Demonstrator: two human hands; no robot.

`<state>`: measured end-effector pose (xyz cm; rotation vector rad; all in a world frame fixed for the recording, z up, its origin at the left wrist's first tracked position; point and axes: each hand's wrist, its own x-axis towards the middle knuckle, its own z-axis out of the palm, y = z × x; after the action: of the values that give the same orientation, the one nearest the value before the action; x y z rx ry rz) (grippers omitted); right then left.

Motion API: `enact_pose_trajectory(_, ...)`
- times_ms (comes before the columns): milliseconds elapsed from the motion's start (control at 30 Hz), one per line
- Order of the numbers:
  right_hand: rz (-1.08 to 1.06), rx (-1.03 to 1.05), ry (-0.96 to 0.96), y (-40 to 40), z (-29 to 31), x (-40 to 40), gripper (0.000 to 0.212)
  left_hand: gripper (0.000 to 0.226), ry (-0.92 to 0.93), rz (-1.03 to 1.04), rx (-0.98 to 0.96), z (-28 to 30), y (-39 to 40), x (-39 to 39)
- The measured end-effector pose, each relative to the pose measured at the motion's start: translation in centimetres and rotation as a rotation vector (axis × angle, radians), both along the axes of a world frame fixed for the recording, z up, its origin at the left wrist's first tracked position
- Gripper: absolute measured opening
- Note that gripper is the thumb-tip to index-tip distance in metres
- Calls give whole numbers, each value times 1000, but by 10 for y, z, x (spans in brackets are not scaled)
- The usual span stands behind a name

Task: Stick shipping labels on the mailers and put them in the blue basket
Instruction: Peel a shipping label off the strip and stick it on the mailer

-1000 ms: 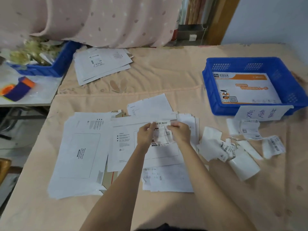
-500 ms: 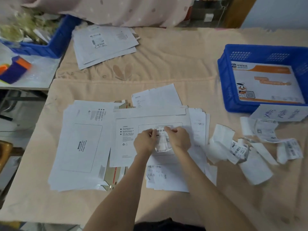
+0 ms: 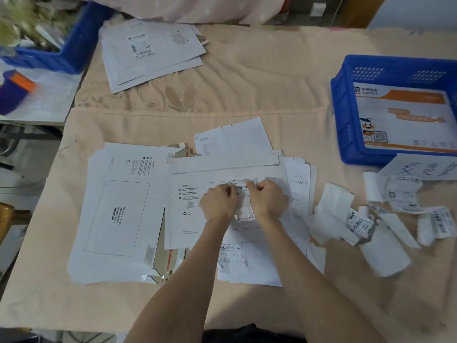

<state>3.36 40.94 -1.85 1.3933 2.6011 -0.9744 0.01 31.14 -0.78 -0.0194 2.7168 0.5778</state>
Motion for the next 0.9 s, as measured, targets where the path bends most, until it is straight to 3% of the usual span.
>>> enact_pose_trajectory(633,25,51,-78,0,-8,-6,34,35,-46,-38,-61,-1,2,-6)
enact_pose_trajectory(900,138,264,-178,0,-3,-7,35,41,-50,-125,-154,-2,1,-12)
